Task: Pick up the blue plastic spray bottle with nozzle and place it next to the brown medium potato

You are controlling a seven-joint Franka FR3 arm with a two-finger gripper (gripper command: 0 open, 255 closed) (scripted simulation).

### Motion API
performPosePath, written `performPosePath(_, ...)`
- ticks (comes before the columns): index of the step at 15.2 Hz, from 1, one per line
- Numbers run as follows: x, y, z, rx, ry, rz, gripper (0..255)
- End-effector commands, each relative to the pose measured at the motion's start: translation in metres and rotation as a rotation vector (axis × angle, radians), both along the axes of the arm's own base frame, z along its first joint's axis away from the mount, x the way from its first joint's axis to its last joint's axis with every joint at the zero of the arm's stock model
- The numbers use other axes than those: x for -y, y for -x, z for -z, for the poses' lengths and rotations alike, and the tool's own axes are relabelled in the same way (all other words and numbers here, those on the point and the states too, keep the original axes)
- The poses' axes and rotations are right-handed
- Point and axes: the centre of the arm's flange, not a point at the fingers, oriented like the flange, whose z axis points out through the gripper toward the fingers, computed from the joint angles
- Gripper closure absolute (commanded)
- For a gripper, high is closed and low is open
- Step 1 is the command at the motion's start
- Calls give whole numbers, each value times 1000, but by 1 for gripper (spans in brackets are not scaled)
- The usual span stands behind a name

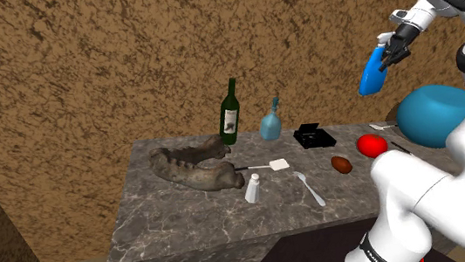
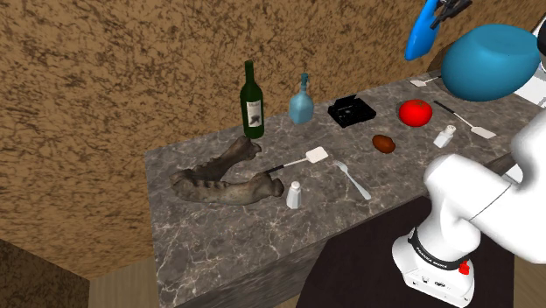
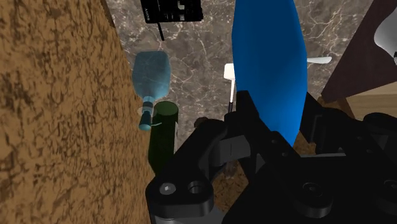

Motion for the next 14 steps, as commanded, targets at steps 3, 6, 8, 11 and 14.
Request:
performPosePath(3, 20, 5, 13, -5, -1, 0, 255)
performPosePath(6, 20, 5, 29, -5, -1, 0, 255)
performPosePath(8, 20, 5, 40, -5, -1, 0, 255)
performPosePath(11, 20, 5, 56, -5, -1, 0, 255)
performPosePath(14, 20, 5, 72, -5, -1, 0, 255)
